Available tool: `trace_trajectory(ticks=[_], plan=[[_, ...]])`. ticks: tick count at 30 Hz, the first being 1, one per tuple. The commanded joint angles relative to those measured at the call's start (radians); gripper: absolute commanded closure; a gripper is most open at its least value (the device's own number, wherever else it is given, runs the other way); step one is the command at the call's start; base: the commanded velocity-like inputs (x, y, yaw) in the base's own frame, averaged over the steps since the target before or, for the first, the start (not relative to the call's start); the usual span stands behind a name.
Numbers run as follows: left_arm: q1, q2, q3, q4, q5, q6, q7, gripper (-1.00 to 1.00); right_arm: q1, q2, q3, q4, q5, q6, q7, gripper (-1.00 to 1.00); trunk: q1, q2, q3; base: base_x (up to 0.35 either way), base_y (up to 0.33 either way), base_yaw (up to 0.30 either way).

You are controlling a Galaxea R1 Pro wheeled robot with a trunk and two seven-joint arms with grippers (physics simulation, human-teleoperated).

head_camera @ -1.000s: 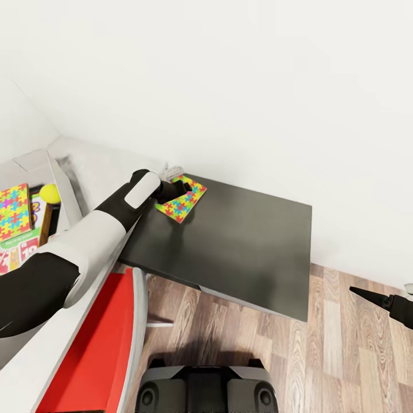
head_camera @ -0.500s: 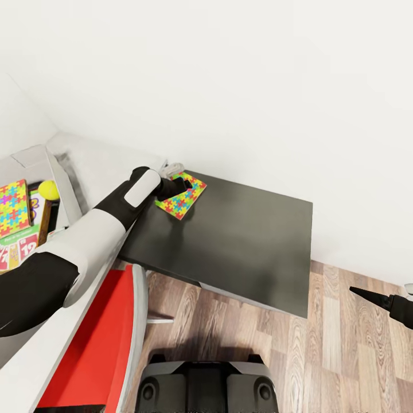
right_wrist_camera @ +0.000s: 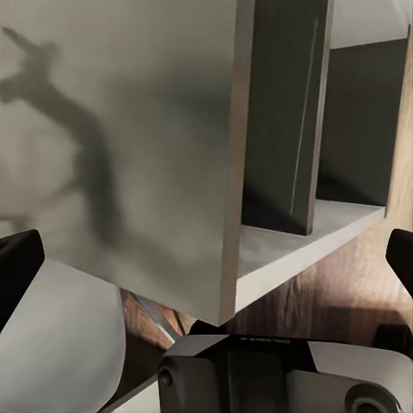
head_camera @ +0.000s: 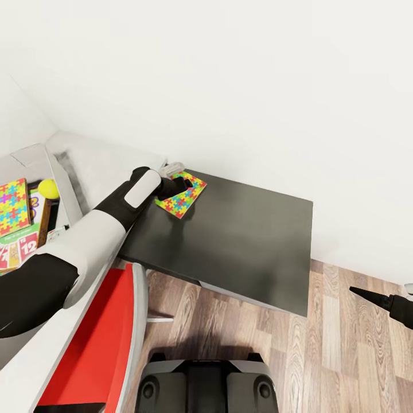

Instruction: Put all the toys in the child's room - the three board games (two on the bed and one on the table), the two jigsaw puzzles on the table, and the tennis ball on the table - inside the toy box on the table in the child's room.

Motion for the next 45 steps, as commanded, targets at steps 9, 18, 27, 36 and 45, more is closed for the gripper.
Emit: trace_trajectory(ticks=[9,18,27,36,45], plan=[[0.004,-0.001,-0.003,0.051,0.033,-0.006,0.009,-1.0,-0.001,0.001,-0.001,0.0,0.005,0.005,0.006,-1.0,0.015,-0.001,-0.002,0.0,0.0,-0.093],[0.004,-0.005,0.002,0.043,0.035,-0.007,0.009,-1.0,-0.001,0.001,-0.001,0.0,0.005,0.005,0.005,-1.0,0.015,-0.001,-0.002,0.0,0.0,-0.222],[0.004,-0.018,0.004,0.041,0.036,-0.007,0.009,-1.0,0.0,0.001,-0.001,0.0,0.005,0.005,0.003,-1.0,0.015,-0.001,-0.002,0.0,0.0,-0.25],[0.004,-0.017,0.009,0.027,0.036,-0.008,0.01,-1.0,0.0,0.008,0.0,0.0,0.005,0.005,0.003,-1.0,0.015,-0.001,-0.002,0.0,0.0,-0.106],[0.011,0.001,0.037,-0.06,0.044,-0.001,0.019,-1.0,0.0,0.016,0.002,0.0,0.005,0.005,0.003,-1.0,0.015,-0.001,-0.002,0.0,0.0,-0.019]])
